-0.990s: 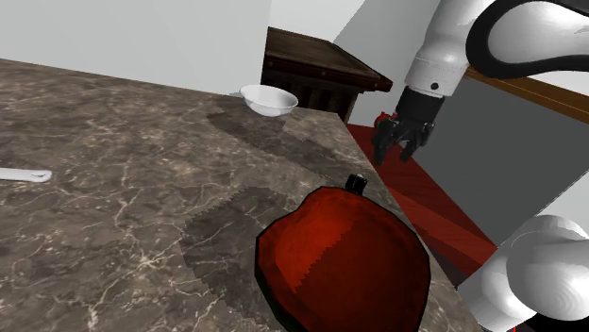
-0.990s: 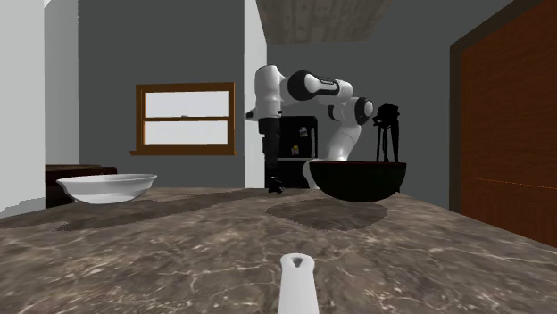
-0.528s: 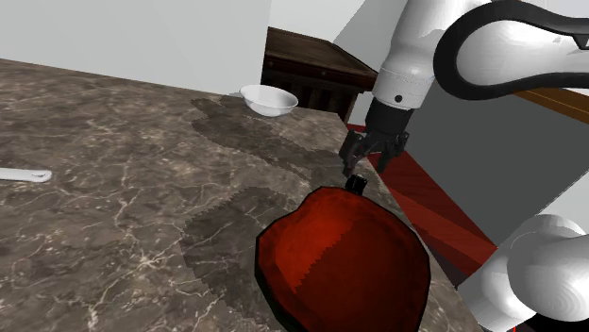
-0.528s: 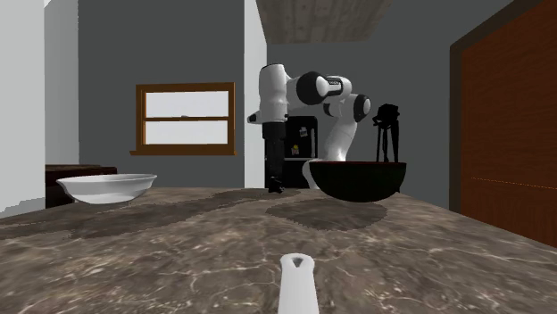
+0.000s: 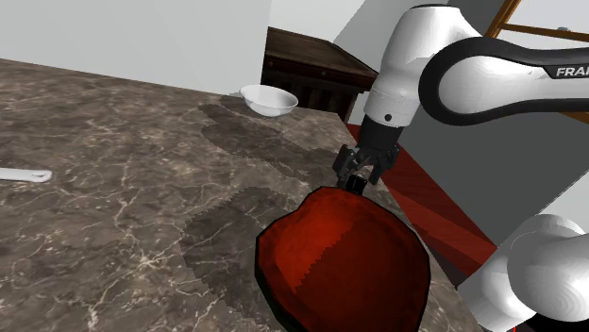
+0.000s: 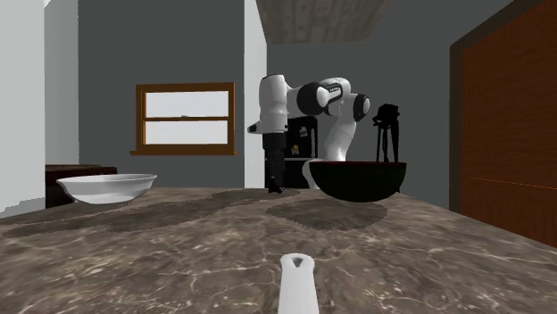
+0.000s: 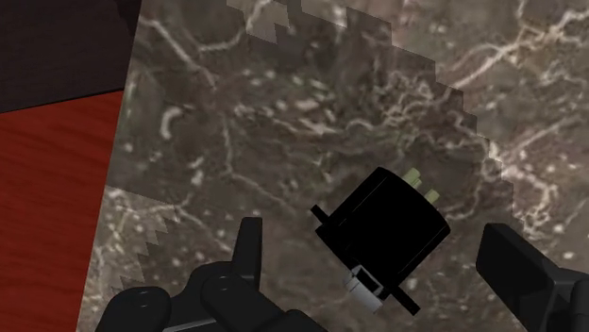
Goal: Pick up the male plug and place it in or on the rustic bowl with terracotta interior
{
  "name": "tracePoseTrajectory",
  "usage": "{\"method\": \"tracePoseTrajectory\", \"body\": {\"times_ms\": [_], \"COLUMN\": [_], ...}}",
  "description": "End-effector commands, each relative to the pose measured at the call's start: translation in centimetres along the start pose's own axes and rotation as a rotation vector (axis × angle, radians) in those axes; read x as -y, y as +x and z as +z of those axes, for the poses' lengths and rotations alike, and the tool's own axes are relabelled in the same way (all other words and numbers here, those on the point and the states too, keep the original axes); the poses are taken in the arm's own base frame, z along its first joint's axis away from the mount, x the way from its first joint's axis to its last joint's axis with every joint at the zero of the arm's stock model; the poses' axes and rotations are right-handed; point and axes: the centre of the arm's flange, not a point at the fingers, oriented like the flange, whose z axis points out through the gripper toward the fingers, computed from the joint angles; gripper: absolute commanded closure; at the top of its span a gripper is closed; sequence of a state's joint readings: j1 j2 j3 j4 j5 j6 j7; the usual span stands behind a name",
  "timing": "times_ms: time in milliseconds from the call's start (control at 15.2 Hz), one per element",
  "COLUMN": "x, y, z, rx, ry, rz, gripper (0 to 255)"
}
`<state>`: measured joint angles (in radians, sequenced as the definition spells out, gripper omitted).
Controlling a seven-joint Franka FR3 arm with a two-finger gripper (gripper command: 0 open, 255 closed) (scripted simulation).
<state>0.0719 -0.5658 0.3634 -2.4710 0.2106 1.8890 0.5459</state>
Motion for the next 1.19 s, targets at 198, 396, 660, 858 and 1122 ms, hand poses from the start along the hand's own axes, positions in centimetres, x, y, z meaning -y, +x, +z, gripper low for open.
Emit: {"method": "tracePoseTrajectory", "body": {"times_ms": [198, 396, 660, 858, 1122], "x": [0.0, 0.0, 0.0, 0.0, 0.0], "y": [0.0, 0.0, 0.0, 0.0, -0.1], "z": [0.1, 0.1, 0.1, 0.1, -1.5], "rx": [0.0, 0.0, 0.0, 0.0, 0.0], "ry": [0.0, 0.0, 0.0, 0.0, 0.0], "rz": [0.0, 0.0, 0.0, 0.0, 0.0], "gripper": [0, 255, 255, 255, 255]}}
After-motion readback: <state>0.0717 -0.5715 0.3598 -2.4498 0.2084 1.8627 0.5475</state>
